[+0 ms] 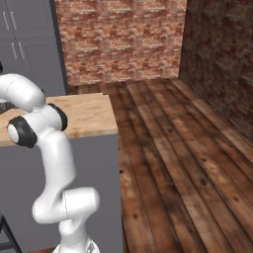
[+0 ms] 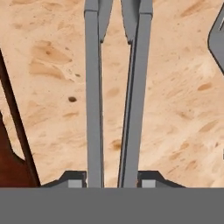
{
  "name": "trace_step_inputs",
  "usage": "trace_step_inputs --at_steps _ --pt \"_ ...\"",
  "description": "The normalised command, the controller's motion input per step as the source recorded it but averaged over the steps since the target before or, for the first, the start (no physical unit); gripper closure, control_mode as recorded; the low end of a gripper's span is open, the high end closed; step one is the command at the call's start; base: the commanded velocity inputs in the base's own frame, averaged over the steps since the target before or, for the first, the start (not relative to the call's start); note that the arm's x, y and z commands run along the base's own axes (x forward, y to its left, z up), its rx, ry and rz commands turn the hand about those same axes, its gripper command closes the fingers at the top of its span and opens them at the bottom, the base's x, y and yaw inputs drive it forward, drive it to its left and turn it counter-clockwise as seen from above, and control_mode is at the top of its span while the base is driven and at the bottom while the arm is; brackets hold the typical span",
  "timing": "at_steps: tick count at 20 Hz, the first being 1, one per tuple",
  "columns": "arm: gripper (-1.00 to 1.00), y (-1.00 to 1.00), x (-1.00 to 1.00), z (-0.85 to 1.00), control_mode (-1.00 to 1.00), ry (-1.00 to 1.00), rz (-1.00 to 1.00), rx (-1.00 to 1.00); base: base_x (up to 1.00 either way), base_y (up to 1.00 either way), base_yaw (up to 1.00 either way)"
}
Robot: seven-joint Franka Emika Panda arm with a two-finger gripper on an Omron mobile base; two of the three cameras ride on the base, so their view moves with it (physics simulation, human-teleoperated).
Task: Take the tongs from the drawer on the left and place them on the dining counter next to the tray containing the hot dog.
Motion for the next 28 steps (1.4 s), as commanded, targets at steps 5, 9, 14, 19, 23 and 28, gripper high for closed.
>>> trace_step_inputs --at_steps 5,9,14,19,23,28 --pt "-1.00 -0.46 0.02 -0.23 -1.00 -0.13 0.00 0.01 0.00 0.00 0.00" --pt "-1.00 -0.31 0.04 -0.03 -1.00 -0.02 0.00 0.02 0.00 0.00 0.00" --pt "-1.00 -0.18 0.05 0.00 -1.00 0.00 0.01 0.01 0.00 0.00 0.00" --pt "-1.00 -0.11 0.07 0.11 -1.00 -0.04 0.00 0.06 0.00 0.00 0.00" --pt "-1.00 -0.02 -0.62 0.95 -1.00 -0.33 -0.01 0.07 0.00 0.00 0.00" --pt "-1.00 -0.86 -1.00 0.45 -1.00 -0.40 0.02 0.06 0.00 0.00 0.00"
